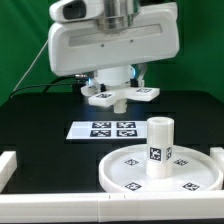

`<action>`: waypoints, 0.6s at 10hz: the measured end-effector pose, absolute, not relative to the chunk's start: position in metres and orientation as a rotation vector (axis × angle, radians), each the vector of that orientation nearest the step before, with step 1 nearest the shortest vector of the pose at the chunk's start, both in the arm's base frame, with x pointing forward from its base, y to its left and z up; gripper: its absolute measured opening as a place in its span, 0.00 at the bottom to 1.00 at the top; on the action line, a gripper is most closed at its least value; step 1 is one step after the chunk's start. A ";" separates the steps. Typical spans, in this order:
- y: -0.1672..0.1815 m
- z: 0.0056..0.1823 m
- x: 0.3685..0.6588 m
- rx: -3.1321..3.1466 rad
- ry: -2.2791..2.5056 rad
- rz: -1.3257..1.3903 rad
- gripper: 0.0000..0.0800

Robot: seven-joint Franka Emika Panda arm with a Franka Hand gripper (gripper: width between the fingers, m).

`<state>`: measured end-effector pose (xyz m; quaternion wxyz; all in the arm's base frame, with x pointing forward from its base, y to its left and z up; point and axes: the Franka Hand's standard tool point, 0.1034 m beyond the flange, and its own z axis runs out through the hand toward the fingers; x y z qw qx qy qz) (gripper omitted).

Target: Assemble round table

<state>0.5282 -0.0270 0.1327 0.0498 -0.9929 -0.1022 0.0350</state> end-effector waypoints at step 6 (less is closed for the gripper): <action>0.006 0.140 0.550 -3.014 -0.354 0.124 0.55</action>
Offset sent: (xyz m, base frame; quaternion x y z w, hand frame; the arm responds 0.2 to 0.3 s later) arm 0.0000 0.0000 0.0000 0.0000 0.0000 0.0000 1.0000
